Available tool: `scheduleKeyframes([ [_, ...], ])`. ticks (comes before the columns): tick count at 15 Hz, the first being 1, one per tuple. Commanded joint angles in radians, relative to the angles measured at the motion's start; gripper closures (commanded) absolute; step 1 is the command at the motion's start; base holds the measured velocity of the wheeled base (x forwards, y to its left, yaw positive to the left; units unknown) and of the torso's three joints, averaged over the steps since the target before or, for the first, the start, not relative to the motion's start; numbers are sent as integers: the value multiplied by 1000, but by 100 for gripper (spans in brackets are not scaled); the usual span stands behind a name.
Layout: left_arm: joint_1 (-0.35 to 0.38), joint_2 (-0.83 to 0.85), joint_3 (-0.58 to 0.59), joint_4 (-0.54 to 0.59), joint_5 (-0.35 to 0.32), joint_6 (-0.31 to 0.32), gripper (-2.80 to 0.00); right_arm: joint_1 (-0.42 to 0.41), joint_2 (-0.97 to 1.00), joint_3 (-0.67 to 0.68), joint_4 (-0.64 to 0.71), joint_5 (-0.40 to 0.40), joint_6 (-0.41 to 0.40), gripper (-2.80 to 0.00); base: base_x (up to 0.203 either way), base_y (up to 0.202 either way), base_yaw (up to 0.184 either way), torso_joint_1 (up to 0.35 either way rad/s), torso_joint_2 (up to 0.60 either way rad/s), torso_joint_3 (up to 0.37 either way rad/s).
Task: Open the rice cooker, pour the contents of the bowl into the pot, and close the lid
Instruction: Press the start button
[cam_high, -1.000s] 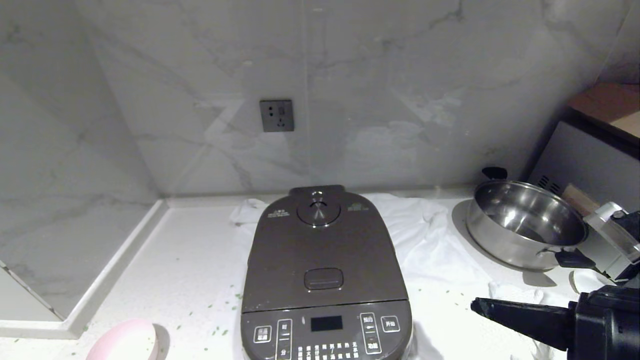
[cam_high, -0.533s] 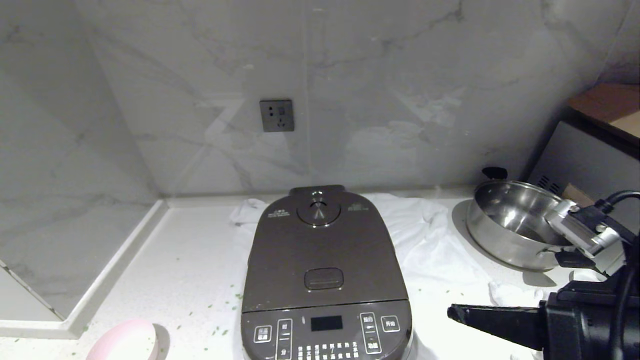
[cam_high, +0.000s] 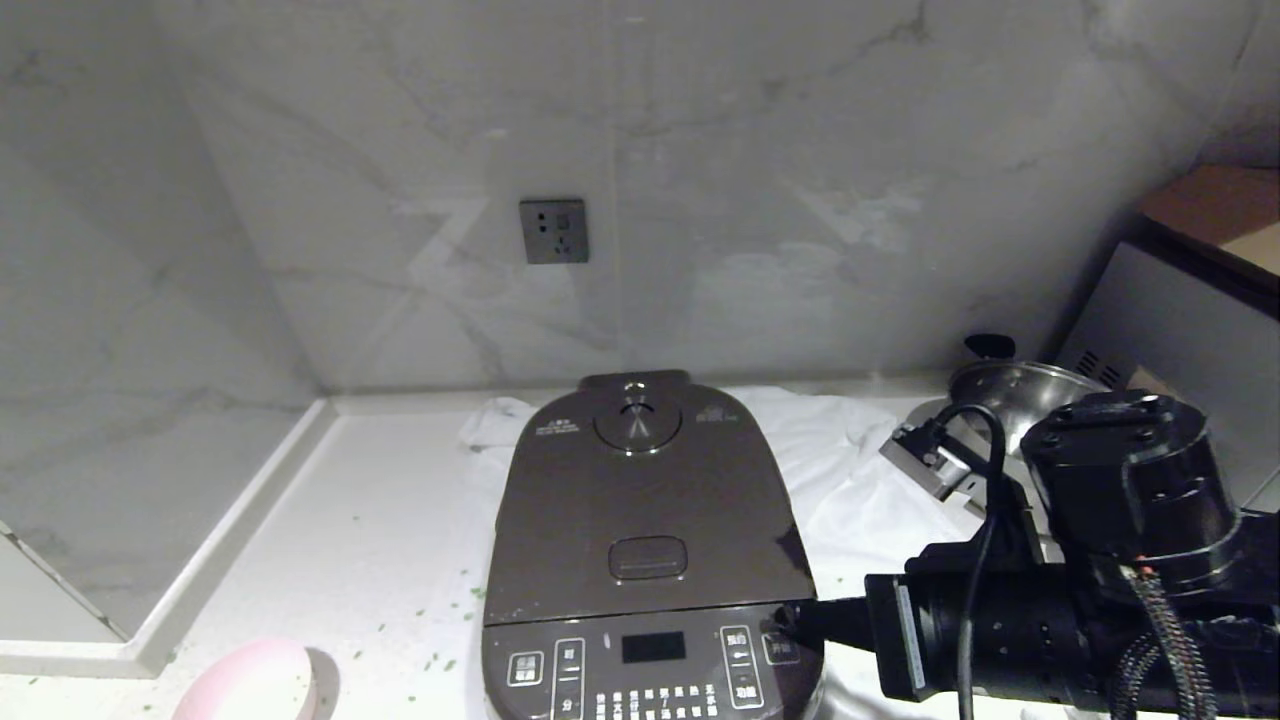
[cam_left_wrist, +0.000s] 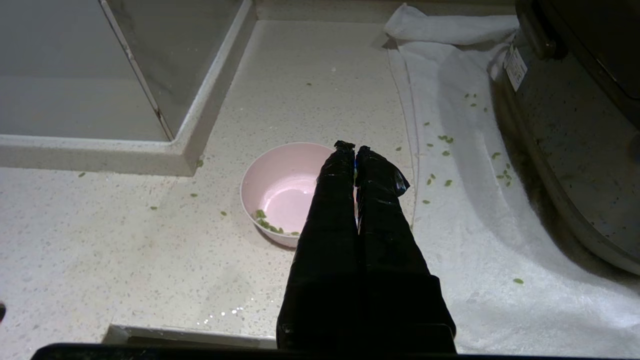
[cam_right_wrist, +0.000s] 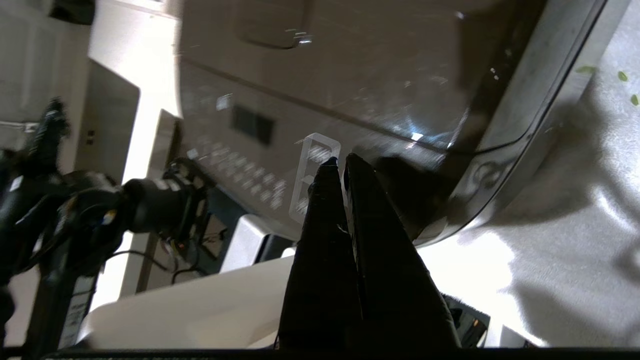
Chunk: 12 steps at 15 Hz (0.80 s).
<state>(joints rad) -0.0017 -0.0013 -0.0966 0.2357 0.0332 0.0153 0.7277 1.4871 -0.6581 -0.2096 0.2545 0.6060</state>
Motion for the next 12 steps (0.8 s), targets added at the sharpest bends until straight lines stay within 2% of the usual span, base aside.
scheduleKeyframes([
  [1,0,-2,0,3,1,0,0,-5,85,-2,-40,2,3,0,0,0,0,0,0,0],
  [12,0,-2,0,2,0,0,0,43,100,-72,-50,-1,21,0,0,0,0,0,0,0],
])
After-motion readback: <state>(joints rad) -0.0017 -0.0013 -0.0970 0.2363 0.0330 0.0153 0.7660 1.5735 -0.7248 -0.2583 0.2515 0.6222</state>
